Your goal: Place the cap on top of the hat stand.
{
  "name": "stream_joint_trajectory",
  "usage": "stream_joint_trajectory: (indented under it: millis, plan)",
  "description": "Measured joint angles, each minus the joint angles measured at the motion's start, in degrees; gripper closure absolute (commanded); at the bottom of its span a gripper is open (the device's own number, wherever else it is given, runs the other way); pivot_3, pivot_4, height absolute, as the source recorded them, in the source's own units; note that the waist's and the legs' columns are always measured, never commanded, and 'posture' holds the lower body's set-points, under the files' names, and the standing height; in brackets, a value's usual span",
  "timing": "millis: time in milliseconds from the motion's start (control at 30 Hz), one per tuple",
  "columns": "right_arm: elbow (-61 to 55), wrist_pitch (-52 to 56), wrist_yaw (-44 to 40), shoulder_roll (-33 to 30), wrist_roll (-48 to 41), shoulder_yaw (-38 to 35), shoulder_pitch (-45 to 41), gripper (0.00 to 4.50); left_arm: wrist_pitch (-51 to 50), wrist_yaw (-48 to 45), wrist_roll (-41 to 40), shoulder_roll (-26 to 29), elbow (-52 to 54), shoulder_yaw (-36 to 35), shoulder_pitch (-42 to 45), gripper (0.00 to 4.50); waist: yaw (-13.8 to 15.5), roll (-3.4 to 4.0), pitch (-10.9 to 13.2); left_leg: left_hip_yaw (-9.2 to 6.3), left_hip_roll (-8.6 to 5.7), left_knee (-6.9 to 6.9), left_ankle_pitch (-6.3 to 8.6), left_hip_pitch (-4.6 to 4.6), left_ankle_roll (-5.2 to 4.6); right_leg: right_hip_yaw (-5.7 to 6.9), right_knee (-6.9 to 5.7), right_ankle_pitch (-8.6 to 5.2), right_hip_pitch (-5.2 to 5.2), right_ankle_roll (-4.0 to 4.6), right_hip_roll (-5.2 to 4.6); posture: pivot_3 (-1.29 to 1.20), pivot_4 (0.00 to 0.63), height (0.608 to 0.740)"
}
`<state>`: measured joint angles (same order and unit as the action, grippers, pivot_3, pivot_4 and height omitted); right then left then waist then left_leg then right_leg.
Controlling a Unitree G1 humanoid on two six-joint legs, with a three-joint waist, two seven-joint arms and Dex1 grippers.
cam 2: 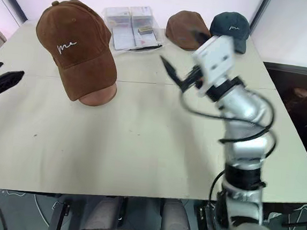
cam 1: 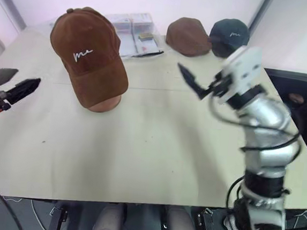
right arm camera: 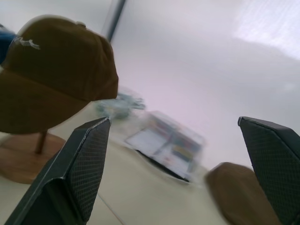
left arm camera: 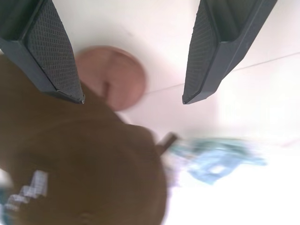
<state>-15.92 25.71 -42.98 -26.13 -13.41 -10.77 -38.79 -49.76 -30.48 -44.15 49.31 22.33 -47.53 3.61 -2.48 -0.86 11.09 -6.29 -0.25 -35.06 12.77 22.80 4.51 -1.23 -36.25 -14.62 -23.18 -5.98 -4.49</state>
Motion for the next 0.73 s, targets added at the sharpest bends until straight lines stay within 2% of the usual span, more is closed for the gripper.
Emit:
stream_joint_trajectory:
  millis: [100,200,333,567,733]
  plan:
    - [10.32,2.35,-7.46,-8.76,-5.64,-3.66,-2.98,0.05,0.35,3.34,0.18,-5.21,3.16,-0.98,-3.94,1.01,0.1,-0.02,-0.01,0.1,-0.01,0.01,0.01,0.09,-0.02,-0.02,0.12,0.0,-0.02,-0.01,-0.06,0.0,0.15,0.74]
    - [18.09,3.57,-13.92,-13.69,-8.8,-3.84,-4.09,0.05,1.4,5.64,0.33,-9.57,5.42,-1.1,-7.19,1.01,0.02,-0.03,0.0,0.16,-0.01,0.0,0.02,0.11,-0.04,-0.04,0.13,0.0,-0.03,-0.01,-0.08,0.0,0.15,0.74]
    - [26.73,2.42,-20.68,-18.04,-9.29,-1.9,-4.09,0.05,3.03,6.98,0.83,-12.7,6.91,-1.62,-11.47,1.01,-0.06,-0.02,0.0,0.22,-0.01,-0.05,0.02,0.08,-0.04,-0.08,0.11,0.0,-0.05,-0.01,-0.07,0.0,0.15,0.74]
    - [39.28,-3.77,-25.66,-20.0,-7.39,1.0,-4.41,0.05,6.52,6.96,0.97,-16.55,7.54,-4.09,-19.7,1.01,-0.01,-0.03,0.0,0.3,-0.01,-0.13,0.02,0.08,-0.04,-0.13,0.11,0.0,-0.02,0.0,-0.08,0.0,0.15,0.74]
    - [41.9,-6.38,-26.09,-19.79,-6.76,2.41,-6.29,0.05,7.75,7.32,0.67,-16.82,8.27,-4.05,-20.62,1.01,0.04,-0.02,0.0,0.3,-0.01,-0.13,0.03,0.09,-0.04,-0.14,0.13,0.0,-0.02,0.0,-0.08,0.0,0.15,0.74]
